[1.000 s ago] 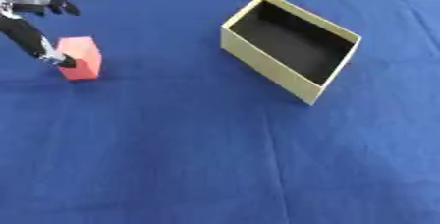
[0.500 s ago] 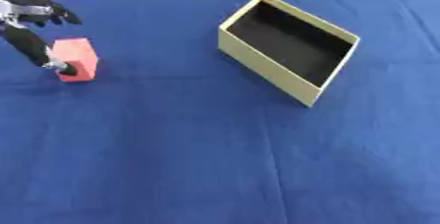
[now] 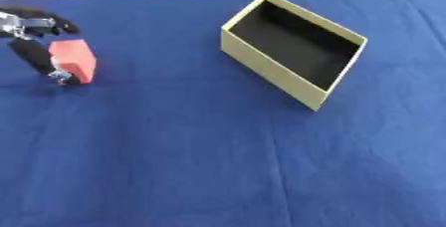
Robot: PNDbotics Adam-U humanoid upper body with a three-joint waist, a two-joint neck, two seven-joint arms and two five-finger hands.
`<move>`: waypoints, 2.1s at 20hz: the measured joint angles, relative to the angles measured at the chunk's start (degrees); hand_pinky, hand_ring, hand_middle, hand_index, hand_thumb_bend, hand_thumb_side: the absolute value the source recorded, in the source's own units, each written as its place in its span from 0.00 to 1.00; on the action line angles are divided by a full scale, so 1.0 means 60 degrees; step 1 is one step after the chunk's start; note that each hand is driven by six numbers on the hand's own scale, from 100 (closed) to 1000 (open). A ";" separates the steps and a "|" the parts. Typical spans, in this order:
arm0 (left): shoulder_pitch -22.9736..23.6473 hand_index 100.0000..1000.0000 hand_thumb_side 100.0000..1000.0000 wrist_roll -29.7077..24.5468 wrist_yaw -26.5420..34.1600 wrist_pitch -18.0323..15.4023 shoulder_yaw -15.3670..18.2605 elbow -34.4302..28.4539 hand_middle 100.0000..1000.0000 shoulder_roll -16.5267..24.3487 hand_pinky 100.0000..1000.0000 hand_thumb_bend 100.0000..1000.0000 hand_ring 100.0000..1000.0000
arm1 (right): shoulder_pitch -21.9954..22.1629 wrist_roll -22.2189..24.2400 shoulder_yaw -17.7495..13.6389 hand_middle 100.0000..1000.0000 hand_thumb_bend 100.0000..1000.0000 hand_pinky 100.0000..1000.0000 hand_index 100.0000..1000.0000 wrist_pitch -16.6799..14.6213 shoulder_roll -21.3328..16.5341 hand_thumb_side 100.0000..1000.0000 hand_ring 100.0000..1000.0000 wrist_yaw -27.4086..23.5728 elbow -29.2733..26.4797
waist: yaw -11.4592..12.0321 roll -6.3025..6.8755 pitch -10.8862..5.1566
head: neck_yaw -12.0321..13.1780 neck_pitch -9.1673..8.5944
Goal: Pick up objects on the table and place them in the box.
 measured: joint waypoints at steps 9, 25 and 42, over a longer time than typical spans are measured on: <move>-0.0051 0.97 0.29 0.0441 -0.0409 0.0068 0.0116 0.0323 0.93 -0.0157 0.90 0.61 0.95 | -0.0051 0.0013 0.0026 0.81 0.00 0.83 0.83 -0.0013 0.0002 0.99 0.79 -0.0001 0.0000 | -0.0102 -0.0011 0.0206 | 0.0103 -0.0134; -0.0153 0.92 0.00 0.0602 -0.0442 0.0008 0.0208 0.0498 0.83 -0.0234 0.79 0.35 0.85 | -0.0075 0.0059 0.0028 0.81 0.00 0.83 0.84 0.0028 0.0011 1.00 0.80 -0.0001 0.0000 | -0.0090 -0.0021 0.0347 | 0.0149 -0.0240; -0.0154 0.87 0.00 0.0526 -0.0309 0.0082 0.0225 0.0425 0.81 -0.0225 0.75 0.32 0.82 | 0.0001 0.0098 0.0028 0.81 0.00 0.83 0.84 0.0067 0.0080 0.99 0.80 -0.0001 0.0000 | 0.0011 -0.0007 0.0163 | 0.0106 -0.0204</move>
